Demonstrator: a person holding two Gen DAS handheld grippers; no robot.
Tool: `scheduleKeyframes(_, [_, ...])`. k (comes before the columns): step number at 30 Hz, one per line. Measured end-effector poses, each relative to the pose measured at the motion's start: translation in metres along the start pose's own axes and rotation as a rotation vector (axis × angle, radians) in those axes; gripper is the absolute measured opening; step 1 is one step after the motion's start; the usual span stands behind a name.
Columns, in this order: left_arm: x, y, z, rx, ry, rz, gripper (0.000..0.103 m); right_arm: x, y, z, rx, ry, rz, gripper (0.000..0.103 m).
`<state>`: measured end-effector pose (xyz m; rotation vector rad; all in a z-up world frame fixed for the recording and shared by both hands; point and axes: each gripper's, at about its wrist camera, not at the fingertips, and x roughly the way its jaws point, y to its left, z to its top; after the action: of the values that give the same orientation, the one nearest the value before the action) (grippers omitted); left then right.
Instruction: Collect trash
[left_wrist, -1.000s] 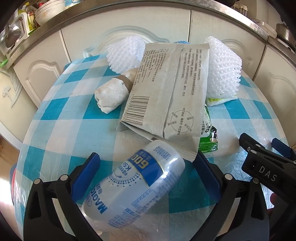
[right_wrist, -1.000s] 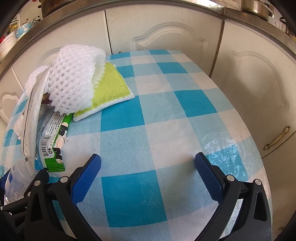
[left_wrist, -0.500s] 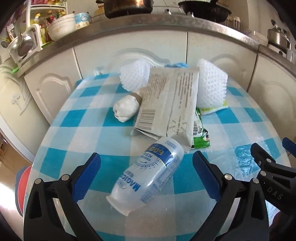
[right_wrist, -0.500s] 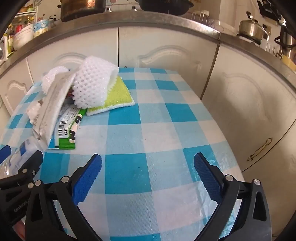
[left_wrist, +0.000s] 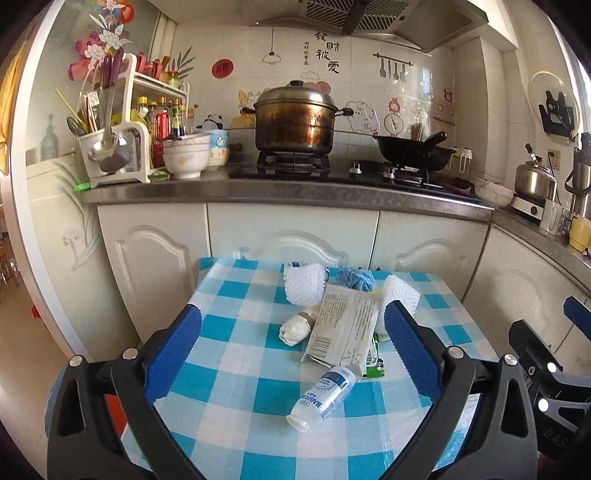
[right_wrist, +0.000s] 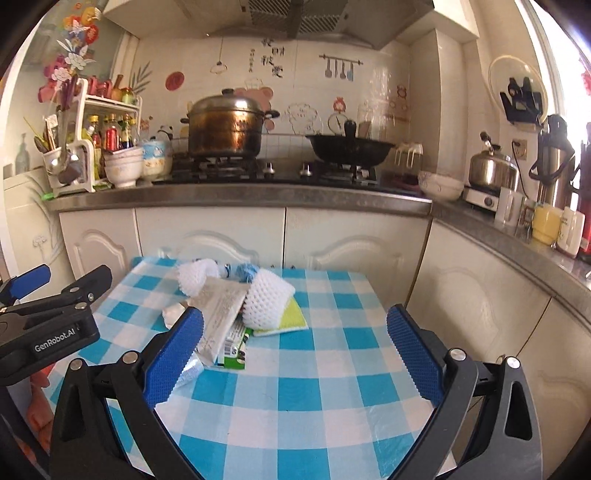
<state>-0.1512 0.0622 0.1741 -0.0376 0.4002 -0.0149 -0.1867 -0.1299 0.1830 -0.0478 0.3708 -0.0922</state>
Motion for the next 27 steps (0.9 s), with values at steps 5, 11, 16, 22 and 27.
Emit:
scheduleKeyframes(5, [-0.031, 0.007, 0.014, 0.007, -0.035, 0.035, 0.1, -0.036, 0.0, 0.015, 0.037, -0.089, 0.007, 0.098])
scheduleKeyframes(11, [-0.053, 0.018, 0.024, -0.005, -0.071, 0.038, 0.1, -0.066, 0.002, 0.029, 0.047, -0.171, 0.018, 0.098])
scheduleKeyframes(16, [-0.068, 0.025, 0.026, -0.016, -0.109, 0.06, 0.1, -0.079, 0.007, 0.032, 0.041, -0.189, 0.018, 0.098])
scheduleKeyframes(22, [-0.078, 0.034, 0.028, -0.036, -0.133, 0.08, 0.1, -0.084, 0.015, 0.031, 0.029, -0.191, 0.023, 0.098])
scheduleKeyframes(27, [-0.084, 0.039, 0.027, -0.04, -0.145, 0.093, 0.1, -0.088, 0.018, 0.031, 0.023, -0.202, 0.031, 0.098])
